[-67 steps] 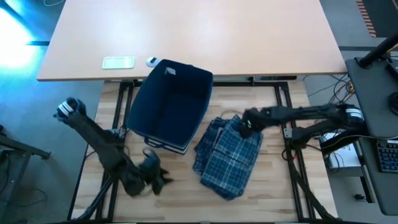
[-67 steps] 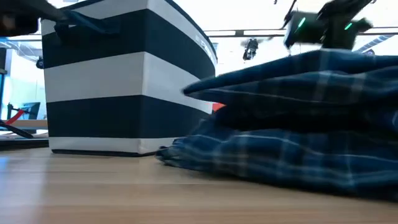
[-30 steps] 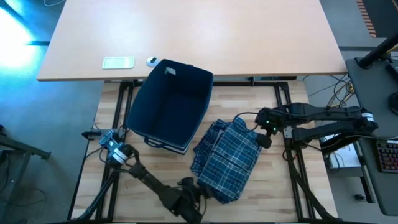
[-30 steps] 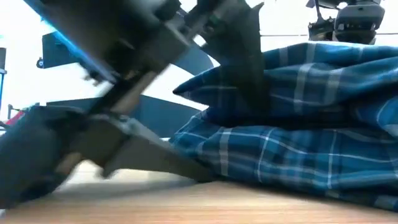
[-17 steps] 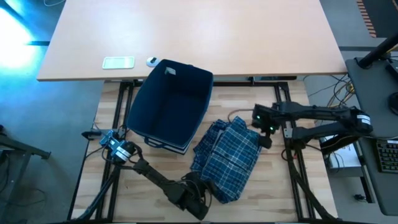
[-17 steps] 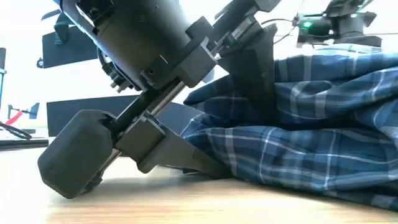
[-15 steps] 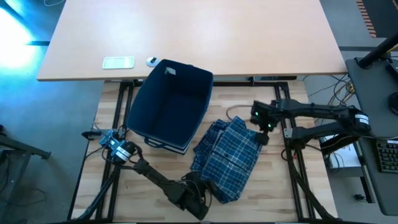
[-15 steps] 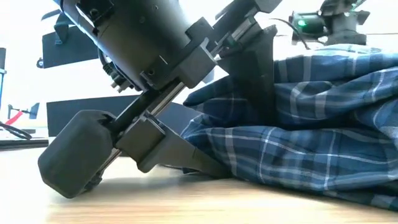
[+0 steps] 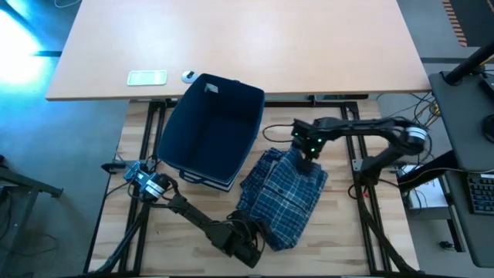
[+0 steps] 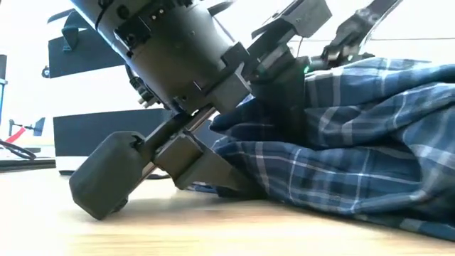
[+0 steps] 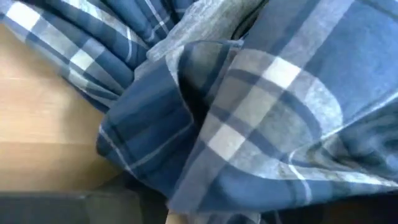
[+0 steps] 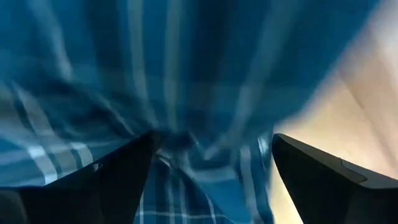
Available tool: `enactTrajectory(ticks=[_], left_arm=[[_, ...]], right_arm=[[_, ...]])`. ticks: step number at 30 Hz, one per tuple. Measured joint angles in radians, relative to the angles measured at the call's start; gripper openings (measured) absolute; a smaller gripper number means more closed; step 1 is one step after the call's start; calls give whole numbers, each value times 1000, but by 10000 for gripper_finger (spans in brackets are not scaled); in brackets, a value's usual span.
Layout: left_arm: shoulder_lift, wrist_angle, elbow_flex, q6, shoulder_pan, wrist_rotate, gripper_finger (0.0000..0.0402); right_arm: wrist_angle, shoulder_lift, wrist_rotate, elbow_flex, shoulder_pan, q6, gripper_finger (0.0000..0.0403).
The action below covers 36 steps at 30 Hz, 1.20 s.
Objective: Fold Laundry from Bin
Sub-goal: Put the stacked clothes into the laundry bin
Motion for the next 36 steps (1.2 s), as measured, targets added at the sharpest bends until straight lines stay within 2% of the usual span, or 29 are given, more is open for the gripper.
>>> enactTrajectory(ticks=[6,9,11,14,17,18,28,33,36], left_arm=[[0,-4,0,-22,6,-8,155],[0,0,0,-22,11,-13,111],[0,-2,0,-20,16,-13,76],[0,-5,0,-23,24,-13,20],[-2,-6,0,-23,31,-9,12],[-3,-7,0,-22,33,-1,12],[-84,-44,-12,39,29,43,2],[-179,-32,-7,132,34,141,1],[-229,-82,-7,169,35,213,1]], right_arm=[[80,184,-30,2,9,1,324],[89,230,-25,1,21,19,302],[95,236,-27,1,34,28,262],[103,219,-25,0,61,54,170],[105,186,0,0,98,85,61],[102,170,10,0,113,99,39],[-136,-106,24,56,254,302,36],[-188,-225,21,83,322,431,36],[-203,-255,75,70,399,531,36]])
